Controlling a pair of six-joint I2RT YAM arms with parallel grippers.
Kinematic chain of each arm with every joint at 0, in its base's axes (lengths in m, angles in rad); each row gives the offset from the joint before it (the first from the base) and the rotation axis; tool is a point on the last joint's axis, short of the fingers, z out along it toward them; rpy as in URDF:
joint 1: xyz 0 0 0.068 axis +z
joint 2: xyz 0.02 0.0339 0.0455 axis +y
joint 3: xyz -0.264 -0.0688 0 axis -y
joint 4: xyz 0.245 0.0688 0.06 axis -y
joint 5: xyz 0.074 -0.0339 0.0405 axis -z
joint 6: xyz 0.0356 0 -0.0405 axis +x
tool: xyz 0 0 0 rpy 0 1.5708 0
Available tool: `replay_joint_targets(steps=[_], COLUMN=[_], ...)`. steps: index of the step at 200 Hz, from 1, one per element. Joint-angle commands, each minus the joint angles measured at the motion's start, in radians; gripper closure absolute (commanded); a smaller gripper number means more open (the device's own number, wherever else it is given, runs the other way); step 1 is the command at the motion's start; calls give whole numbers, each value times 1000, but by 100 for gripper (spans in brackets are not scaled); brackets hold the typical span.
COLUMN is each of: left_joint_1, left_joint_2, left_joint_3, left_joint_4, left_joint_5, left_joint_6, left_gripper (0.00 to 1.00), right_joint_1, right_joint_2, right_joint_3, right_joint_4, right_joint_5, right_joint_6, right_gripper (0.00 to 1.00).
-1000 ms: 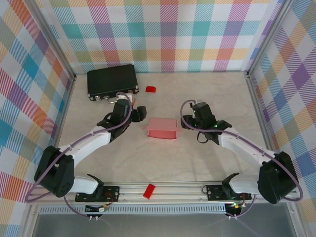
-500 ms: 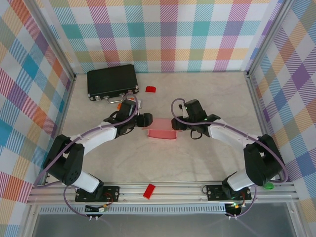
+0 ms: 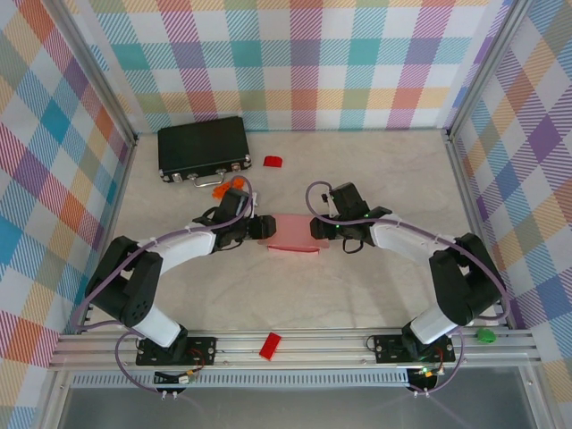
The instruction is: Fold the paper box
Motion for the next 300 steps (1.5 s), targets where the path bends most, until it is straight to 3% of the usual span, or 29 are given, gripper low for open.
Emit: replay_joint_targets(steps=[1, 77, 186, 259, 300], left_joint_1=[-2, -12, -57, -145, -181], left_joint_2=[21, 57, 37, -33, -71], left_joint_3=[-17, -46, -123, -186, -228], left_joint_4=[17, 51, 91, 91, 135], left_joint_5=[27, 29, 18, -35, -35], left_joint_6=[-20, -53, -168, -321, -401], left_gripper=[47, 55, 68, 64, 57], right_joint_1=[1, 9, 21, 20, 21], right_joint_2=[20, 60, 183, 345, 419], right_joint_3=[0, -11, 71, 260, 361], right_joint_4=[6, 5, -16, -78, -93], right_joint_5=[-6, 7, -28, -83, -134], right_joint_6=[20, 31, -9, -143, -211], right_gripper=[47, 50, 68, 71, 70])
